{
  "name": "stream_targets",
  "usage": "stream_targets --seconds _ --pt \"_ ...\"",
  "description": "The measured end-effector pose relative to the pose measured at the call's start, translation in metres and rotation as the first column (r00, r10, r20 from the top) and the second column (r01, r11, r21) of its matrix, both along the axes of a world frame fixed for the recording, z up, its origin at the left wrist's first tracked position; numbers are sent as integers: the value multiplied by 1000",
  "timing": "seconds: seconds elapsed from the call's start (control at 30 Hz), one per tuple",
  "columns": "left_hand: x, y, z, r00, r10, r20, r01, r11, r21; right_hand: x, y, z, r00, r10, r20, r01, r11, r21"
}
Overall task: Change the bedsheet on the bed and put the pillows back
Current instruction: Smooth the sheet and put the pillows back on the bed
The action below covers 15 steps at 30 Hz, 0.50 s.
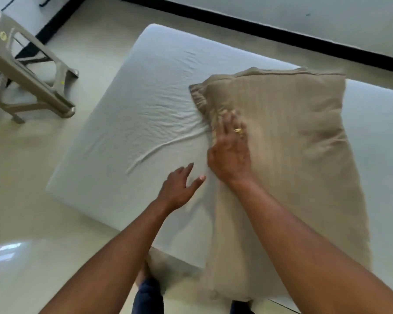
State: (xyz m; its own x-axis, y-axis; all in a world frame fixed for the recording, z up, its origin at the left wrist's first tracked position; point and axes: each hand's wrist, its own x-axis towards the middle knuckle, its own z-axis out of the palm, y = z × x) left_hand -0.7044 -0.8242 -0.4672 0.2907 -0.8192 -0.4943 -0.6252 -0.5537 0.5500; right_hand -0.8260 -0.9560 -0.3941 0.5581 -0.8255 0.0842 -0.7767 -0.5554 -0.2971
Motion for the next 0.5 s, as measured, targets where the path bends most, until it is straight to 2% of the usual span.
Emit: stream_targets --seconds 0.07,0.1,0.17,0.2,0.27,0.33,0.4,0.43,0.47,0.5 --pt "48 25 -33 951 -178 254 172 984 45 37 31 -35 987 148 -68 -141 986 92" --pt "81 43 -55 913 -252 321 233 968 97 56 44 -58 980 175 -99 -157 974 165" --pt "152 91 -94 871 -300 389 242 951 191 93 66 -108 977 119 -179 -51 937 346" --pt "186 118 -109 870 -262 418 185 959 217 109 78 -132 968 42 -246 66 907 416" --pt "242 170 -125 877 -84 473 -13 980 198 148 108 -174 926 -125 -356 279 864 420" --pt "283 194 -123 858 80 507 -200 961 188 196 141 -195 922 -176 -344 308 873 378" --pt "310 177 -115 824 213 526 -345 924 165 239 171 -200 965 35 -260 71 919 388" --pt "323 156 -113 810 234 538 -351 928 125 258 181 -197 961 177 -213 -79 913 401" --pt "328 133 -113 806 213 553 -292 955 57 270 184 -193 948 281 -148 -198 887 417" --pt "329 104 -111 823 130 553 -146 989 -14 275 180 -186 947 315 -66 -257 864 433"
